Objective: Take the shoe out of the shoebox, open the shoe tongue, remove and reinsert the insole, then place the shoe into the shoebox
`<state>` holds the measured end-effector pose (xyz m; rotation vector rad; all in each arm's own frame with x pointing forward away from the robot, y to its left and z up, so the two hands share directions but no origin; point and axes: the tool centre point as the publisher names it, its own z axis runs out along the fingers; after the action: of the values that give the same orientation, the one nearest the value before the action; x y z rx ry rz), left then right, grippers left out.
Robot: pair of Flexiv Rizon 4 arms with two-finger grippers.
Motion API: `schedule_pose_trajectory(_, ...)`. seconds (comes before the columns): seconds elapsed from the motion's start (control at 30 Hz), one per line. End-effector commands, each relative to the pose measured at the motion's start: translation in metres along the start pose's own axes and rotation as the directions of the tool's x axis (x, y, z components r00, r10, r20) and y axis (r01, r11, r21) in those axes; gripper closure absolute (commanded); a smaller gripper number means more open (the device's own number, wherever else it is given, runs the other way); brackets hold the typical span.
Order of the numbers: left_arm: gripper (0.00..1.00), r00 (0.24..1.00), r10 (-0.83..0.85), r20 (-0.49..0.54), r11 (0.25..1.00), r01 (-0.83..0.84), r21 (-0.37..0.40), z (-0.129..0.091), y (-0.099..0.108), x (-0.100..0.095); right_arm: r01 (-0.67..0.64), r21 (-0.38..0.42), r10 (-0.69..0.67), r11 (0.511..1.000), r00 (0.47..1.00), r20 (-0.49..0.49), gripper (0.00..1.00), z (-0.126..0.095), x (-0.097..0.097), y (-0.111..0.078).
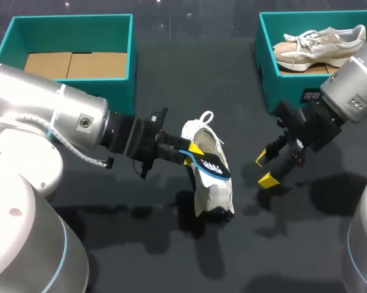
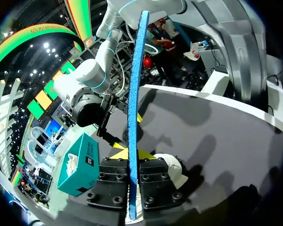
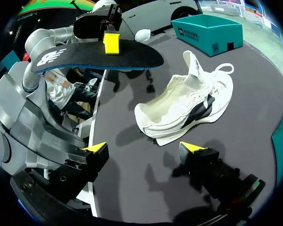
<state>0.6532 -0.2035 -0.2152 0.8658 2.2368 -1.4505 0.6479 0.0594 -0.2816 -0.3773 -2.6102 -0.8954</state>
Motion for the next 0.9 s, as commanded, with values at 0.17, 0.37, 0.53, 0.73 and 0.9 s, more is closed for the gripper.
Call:
schedule_pose_trajectory(0.17,1.00,0.988,-0.151,0.018,0.987,0.149,0.051,0.012,0.003,0.004,0.141,0.097,-0.157,0.985,0.968,0.195,0.00,0.022,-0.013,0.002)
schedule_pose_trajectory(0.37,1.00,0.988,-0.151,0.018,0.987,0.149,0.051,0.012,0.003,0.004,0.151,0.109,-0.169,0.983,0.969,0.181,0.00,0.023,-0.018,-0.001)
schedule_pose_trajectory(0.53,1.00,0.988,-0.151,0.018,0.987,0.149,0.051,0.012,0.003,0.004,0.151,0.109,-0.169,0.983,0.969,0.181,0.00,0.023,-0.018,-0.001)
schedule_pose_trajectory(0.73,1.00,0.997,-0.076,-0.012,0.981,0.077,0.176,0.021,-0.007,0.012,0.214,0.139,-0.242,0.967,0.944,0.225,0.00,0.032,-0.023,0.000)
schedule_pose_trajectory(0.9,1.00,1.000,-0.017,-0.010,0.977,0.019,0.213,0.024,-0.017,0.009,0.254,0.161,-0.289,0.954,0.923,0.256,0.00,0.038,-0.028,0.001)
